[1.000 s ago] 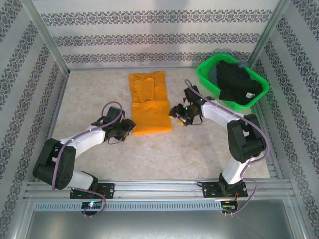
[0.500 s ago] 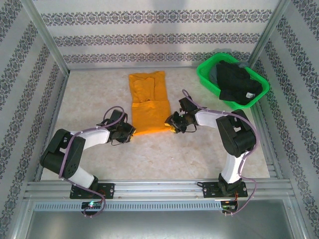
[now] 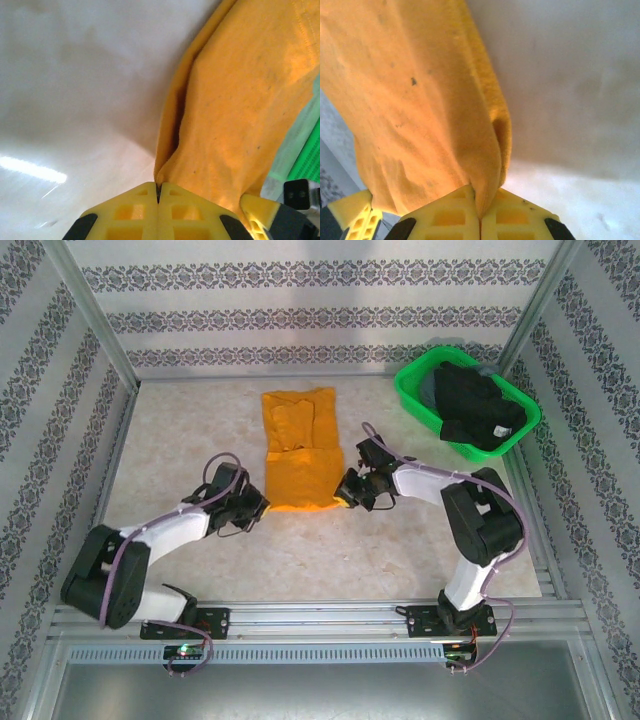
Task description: Fold and stack the t-shirts
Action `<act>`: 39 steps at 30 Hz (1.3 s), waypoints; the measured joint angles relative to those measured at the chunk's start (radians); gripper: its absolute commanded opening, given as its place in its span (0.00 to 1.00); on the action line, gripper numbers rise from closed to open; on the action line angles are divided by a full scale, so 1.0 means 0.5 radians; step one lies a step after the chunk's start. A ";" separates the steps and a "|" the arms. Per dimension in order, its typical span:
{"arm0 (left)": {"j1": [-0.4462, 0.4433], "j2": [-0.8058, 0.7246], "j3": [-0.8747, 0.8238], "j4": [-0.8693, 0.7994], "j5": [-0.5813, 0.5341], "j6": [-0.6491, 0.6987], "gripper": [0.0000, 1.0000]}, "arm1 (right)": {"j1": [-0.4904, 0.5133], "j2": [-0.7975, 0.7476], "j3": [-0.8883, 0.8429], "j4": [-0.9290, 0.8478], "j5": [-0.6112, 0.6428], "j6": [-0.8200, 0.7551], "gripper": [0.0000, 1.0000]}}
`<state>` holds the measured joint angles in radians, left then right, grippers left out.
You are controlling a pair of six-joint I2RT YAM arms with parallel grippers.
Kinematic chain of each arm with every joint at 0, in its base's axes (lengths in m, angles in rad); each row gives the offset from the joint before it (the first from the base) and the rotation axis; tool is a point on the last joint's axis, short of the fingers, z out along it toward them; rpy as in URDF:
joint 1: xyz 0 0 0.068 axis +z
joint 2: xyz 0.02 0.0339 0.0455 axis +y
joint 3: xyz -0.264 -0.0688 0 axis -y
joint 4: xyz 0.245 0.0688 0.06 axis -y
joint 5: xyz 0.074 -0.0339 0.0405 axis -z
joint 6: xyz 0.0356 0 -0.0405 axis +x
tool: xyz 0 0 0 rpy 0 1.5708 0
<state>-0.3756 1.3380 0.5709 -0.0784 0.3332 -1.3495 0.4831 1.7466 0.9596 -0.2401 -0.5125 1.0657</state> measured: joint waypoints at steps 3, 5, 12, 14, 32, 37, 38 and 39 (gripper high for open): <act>-0.060 -0.180 -0.117 -0.169 0.035 0.070 0.00 | 0.132 -0.130 -0.146 -0.066 -0.002 -0.021 0.00; -0.130 -0.317 -0.166 -0.306 0.056 0.102 0.00 | 0.230 -0.225 -0.261 -0.108 -0.003 -0.011 0.00; -0.403 -0.933 -0.236 -0.720 -0.044 0.111 0.00 | 0.453 -0.583 -0.451 -0.361 -0.029 0.130 0.00; -0.407 -1.000 -0.166 -0.829 -0.122 0.122 0.00 | 0.451 -0.681 -0.405 -0.456 0.000 0.155 0.00; -0.050 0.069 0.836 -0.431 -0.310 0.361 0.00 | 0.015 -0.330 0.649 -0.809 0.300 0.159 0.00; 0.067 0.302 1.138 -0.352 -0.278 0.439 0.00 | -0.082 -0.074 0.929 -0.799 0.295 0.152 0.00; 0.085 0.340 1.183 -0.341 -0.269 0.451 0.00 | -0.097 -0.032 0.984 -0.797 0.290 0.152 0.00; 0.105 0.388 1.236 -0.330 -0.256 0.465 0.00 | -0.112 0.017 1.045 -0.793 0.283 0.151 0.00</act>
<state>-0.3229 1.5322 1.1889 -0.2436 0.2054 -1.1168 0.4271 1.7550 1.4822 -0.6365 -0.3710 1.1412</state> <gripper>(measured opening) 0.058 0.071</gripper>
